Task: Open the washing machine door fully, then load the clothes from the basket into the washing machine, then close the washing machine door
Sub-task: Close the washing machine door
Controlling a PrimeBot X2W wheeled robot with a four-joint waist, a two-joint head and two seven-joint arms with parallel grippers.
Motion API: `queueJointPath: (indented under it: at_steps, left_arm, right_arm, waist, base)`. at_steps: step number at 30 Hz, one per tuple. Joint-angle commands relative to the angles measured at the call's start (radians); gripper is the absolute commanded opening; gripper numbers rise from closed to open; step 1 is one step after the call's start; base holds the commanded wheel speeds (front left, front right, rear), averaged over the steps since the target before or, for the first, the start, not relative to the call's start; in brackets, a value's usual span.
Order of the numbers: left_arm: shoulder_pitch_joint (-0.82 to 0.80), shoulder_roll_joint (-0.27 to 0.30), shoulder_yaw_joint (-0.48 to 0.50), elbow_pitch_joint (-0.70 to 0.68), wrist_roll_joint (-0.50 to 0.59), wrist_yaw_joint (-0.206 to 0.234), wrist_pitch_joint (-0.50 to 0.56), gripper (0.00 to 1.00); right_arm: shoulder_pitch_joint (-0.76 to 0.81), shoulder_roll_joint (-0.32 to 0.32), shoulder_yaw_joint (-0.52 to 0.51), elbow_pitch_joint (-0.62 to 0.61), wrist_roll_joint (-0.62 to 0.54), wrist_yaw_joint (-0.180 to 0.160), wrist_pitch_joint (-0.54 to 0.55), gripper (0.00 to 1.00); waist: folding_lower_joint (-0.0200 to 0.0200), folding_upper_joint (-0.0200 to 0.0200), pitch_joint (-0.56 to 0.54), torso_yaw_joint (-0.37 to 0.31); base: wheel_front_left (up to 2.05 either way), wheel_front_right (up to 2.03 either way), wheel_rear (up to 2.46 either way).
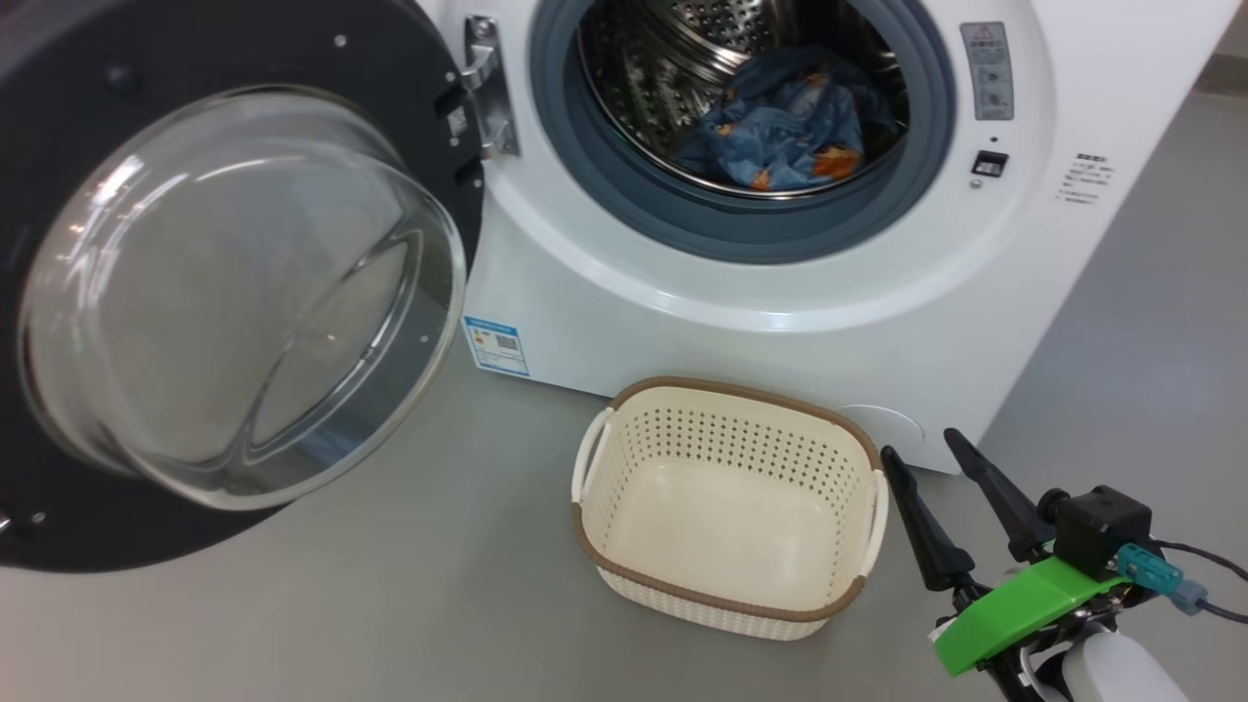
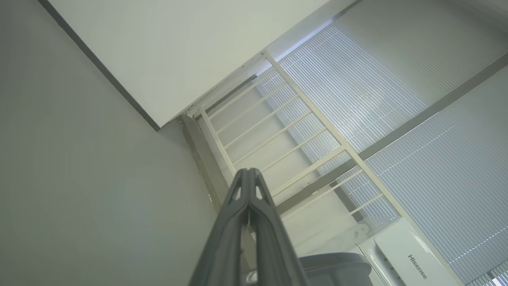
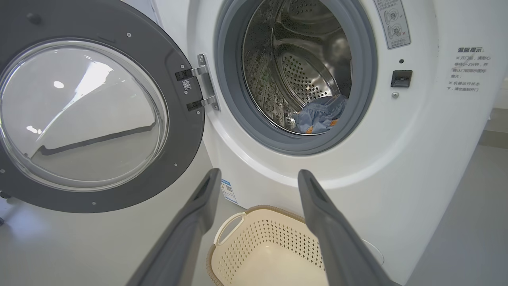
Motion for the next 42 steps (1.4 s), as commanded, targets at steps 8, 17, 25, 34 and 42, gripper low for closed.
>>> queueJointPath:
  at_steps: [8,17,25,34,42]
  left_arm:
    - [-0.045,0.128,0.07,0.226,-0.1,-0.007,0.053,0.0]
    - [-0.051,0.169,0.064,0.35,-0.147,-0.007,0.11,0.0]
    - [-0.04,0.173,0.03,0.393,-0.172,-0.007,0.19,0.0]
    - [0.03,0.167,-0.04,0.326,-0.218,-0.007,0.436,0.0]
    - [0.152,0.131,-0.095,0.128,-0.315,-0.007,0.708,0.0]
  right_arm:
    - [-0.039,-0.04,0.026,-0.02,-0.007,0.002,-0.012,1.0]
    - [-0.042,-0.061,0.031,-0.022,-0.004,0.002,-0.012,1.0]
    - [-0.041,-0.065,0.033,-0.016,0.0,0.002,-0.012,1.0]
    - [-0.03,-0.053,0.03,-0.003,0.005,0.002,-0.012,1.0]
    - [-0.013,-0.032,0.021,0.007,0.016,0.002,-0.012,1.0]
  waist:
    - [0.0,0.0,0.031,-0.075]
    - [0.0,0.0,0.051,-0.108]
    - [0.0,0.0,0.06,-0.109]
    - [0.0,0.0,0.036,-0.088]
    - [0.0,0.0,0.006,-0.054]
  base:
    - [0.0,0.0,0.0]
    - [0.0,0.0,0.0]
    - [0.0,0.0,0.0]
    - [0.0,0.0,0.0]
    - [0.0,0.0,0.0]
